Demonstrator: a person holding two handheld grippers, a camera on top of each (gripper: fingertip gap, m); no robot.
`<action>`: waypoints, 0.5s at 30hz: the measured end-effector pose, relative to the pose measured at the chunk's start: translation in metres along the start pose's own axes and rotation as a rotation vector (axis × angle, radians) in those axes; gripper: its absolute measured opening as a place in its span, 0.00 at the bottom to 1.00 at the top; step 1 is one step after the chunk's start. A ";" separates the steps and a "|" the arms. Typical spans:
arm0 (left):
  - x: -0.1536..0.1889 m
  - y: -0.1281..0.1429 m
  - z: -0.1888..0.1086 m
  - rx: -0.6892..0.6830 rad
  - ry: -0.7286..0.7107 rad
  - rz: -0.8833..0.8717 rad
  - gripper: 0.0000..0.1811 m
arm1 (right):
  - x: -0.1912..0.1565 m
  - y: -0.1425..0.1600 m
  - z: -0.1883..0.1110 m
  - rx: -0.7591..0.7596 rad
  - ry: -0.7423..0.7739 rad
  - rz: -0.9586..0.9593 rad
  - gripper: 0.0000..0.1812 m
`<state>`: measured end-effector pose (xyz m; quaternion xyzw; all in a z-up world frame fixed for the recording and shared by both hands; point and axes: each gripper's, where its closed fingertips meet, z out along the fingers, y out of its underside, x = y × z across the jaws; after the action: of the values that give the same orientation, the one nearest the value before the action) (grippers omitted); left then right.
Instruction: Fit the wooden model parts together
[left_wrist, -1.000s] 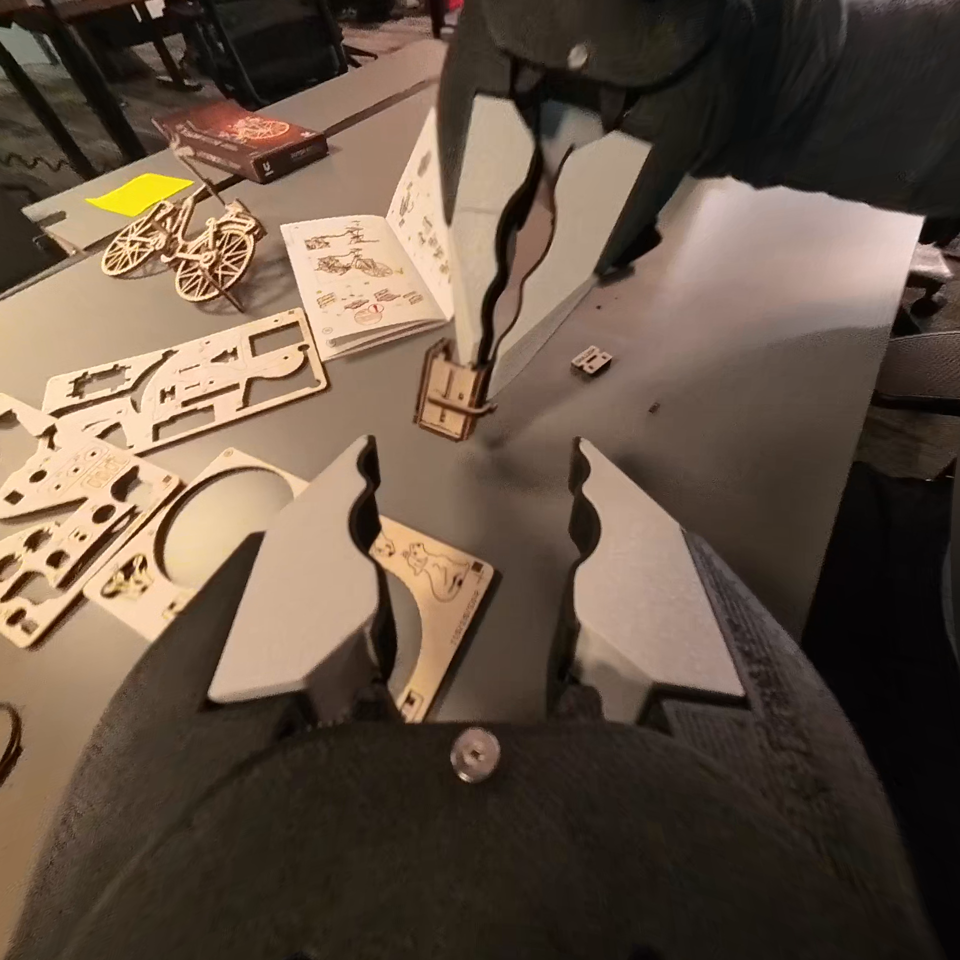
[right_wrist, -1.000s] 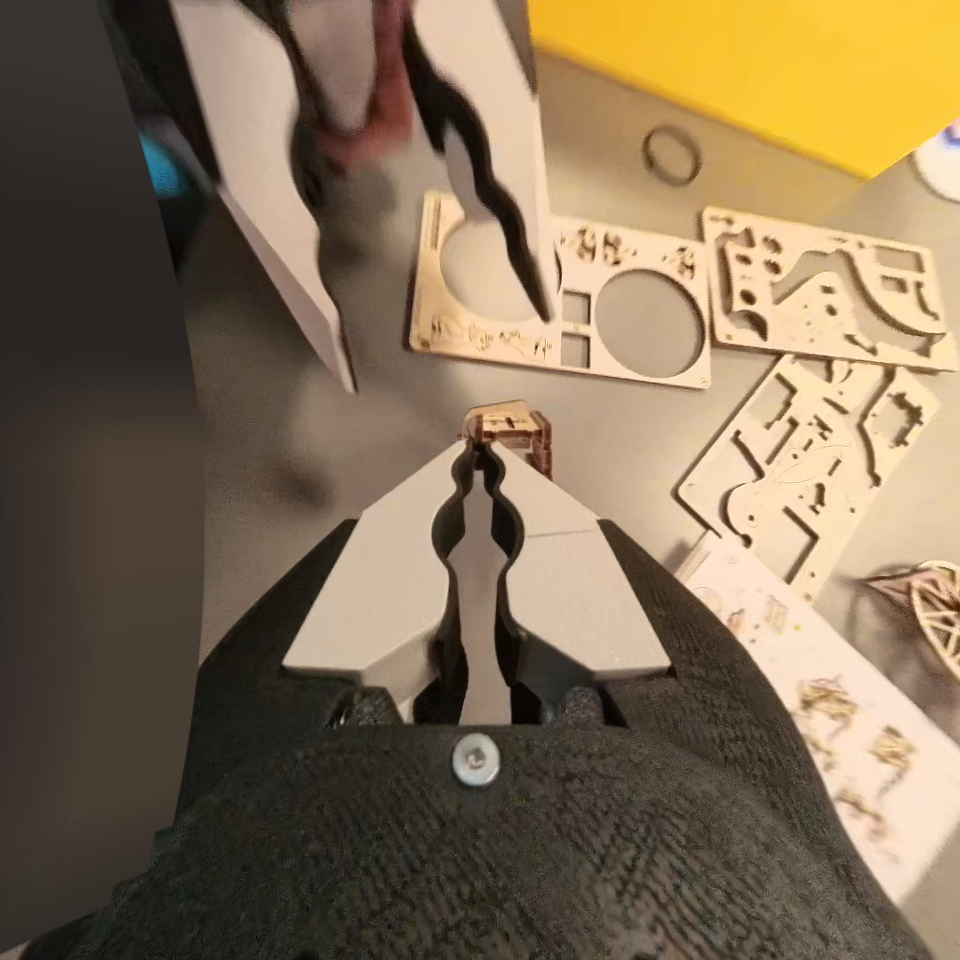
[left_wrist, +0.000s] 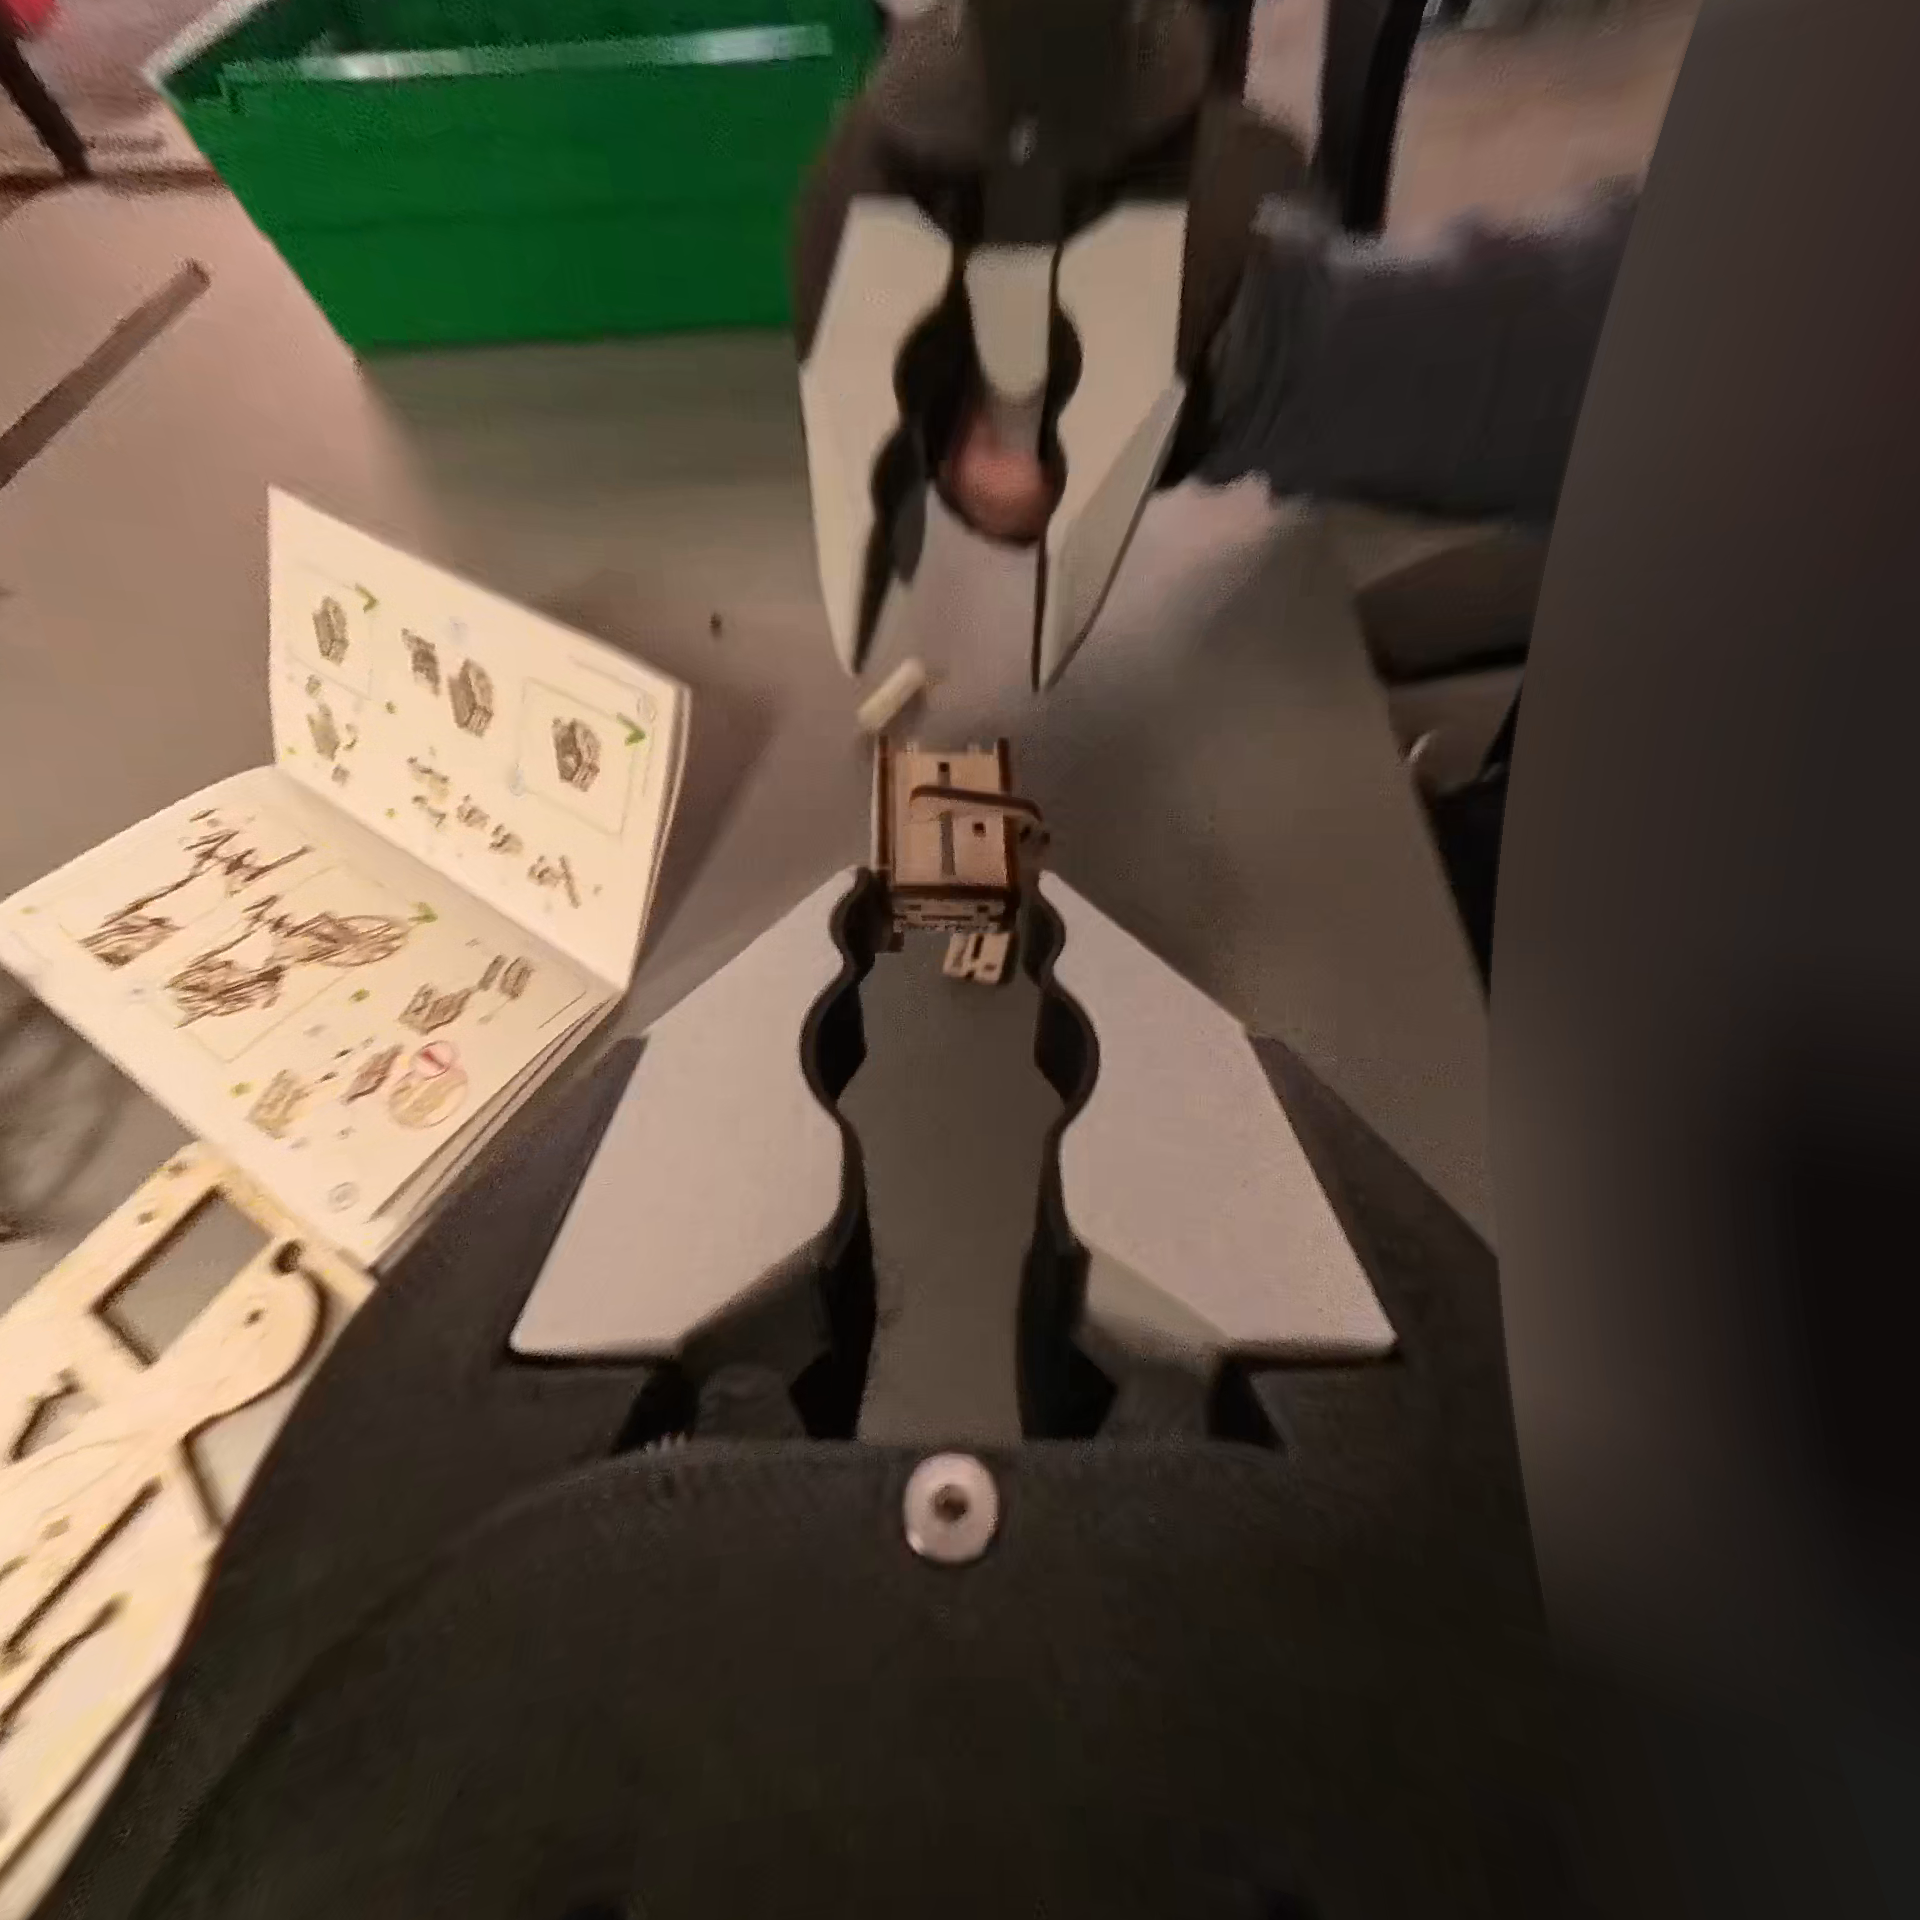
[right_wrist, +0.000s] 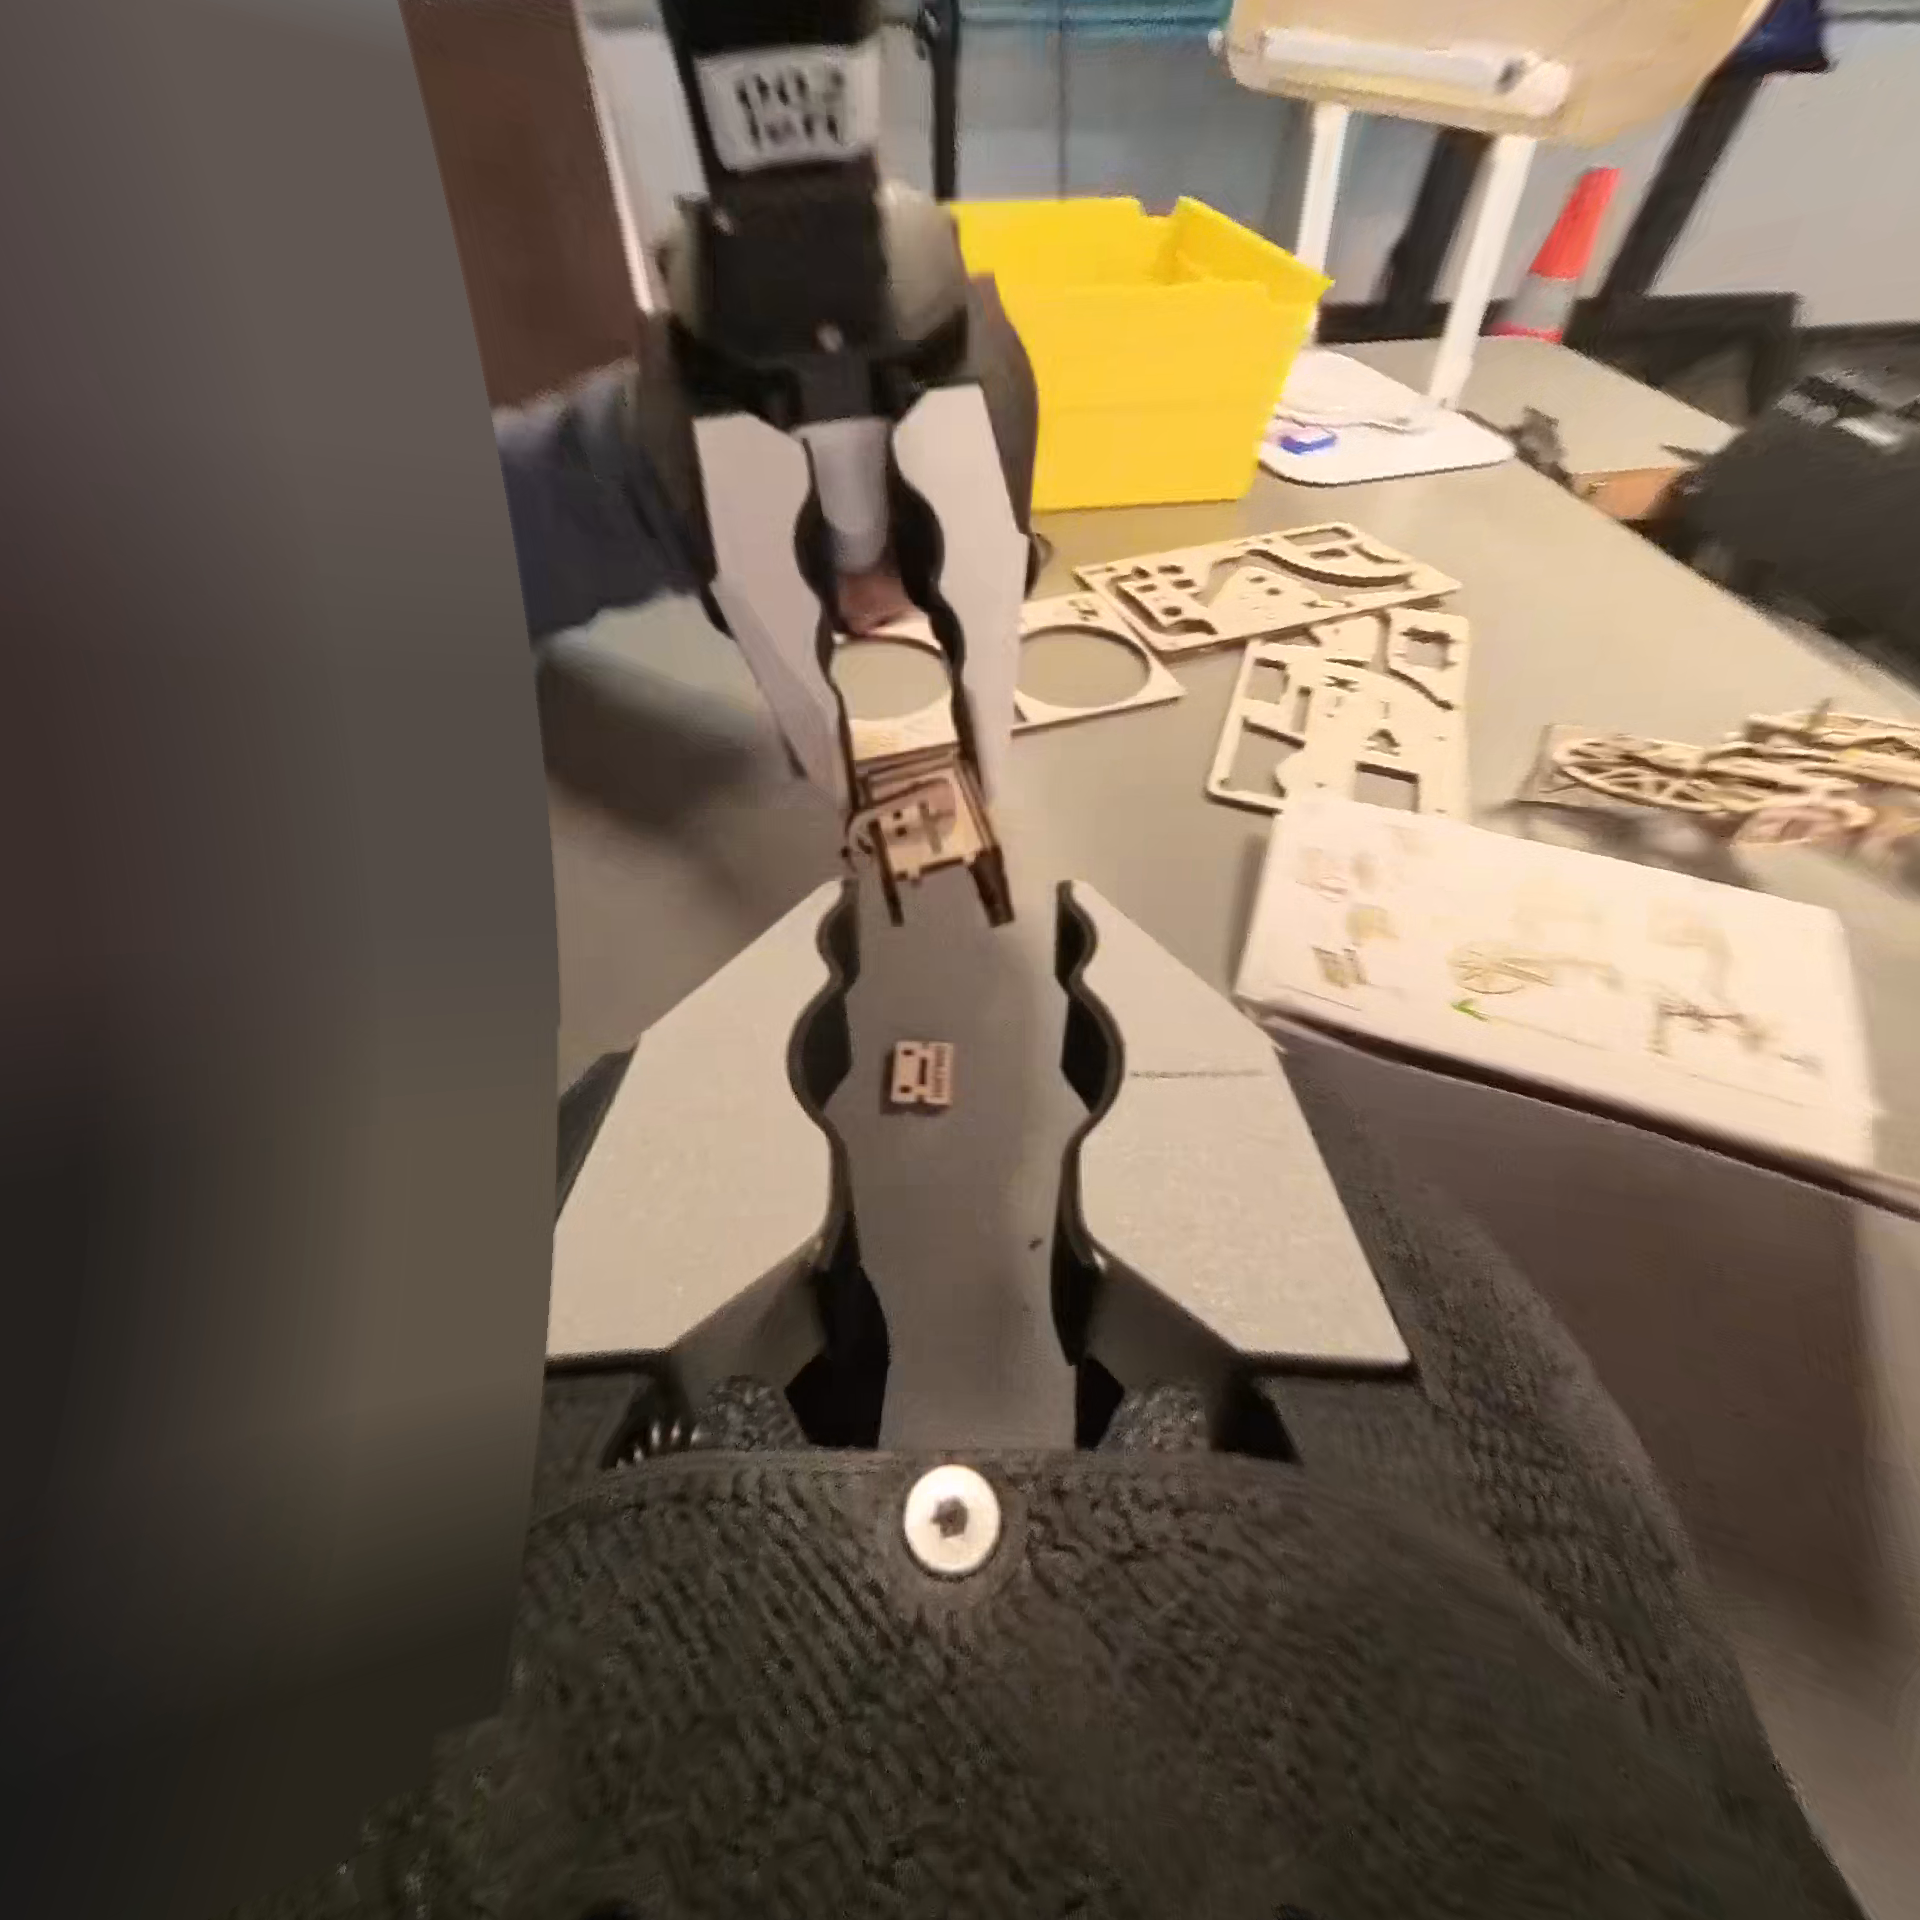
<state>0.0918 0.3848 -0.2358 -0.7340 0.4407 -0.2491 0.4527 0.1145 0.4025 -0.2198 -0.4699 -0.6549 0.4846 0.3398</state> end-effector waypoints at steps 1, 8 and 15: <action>-0.001 0.003 0.001 -0.070 -0.014 0.034 0.14 | 0.002 -0.001 0.001 -0.032 0.037 -0.034 0.22; -0.002 0.020 0.012 -0.463 -0.075 0.259 0.15 | -0.011 0.019 0.028 -0.377 0.039 -0.252 0.22; 0.002 0.022 0.017 -0.598 -0.034 0.264 0.15 | -0.008 0.038 0.035 -0.474 0.040 -0.275 0.16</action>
<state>0.0962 0.3863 -0.2637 -0.7751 0.5780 -0.0358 0.2527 0.0963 0.3872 -0.2669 -0.4525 -0.8009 0.2575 0.2959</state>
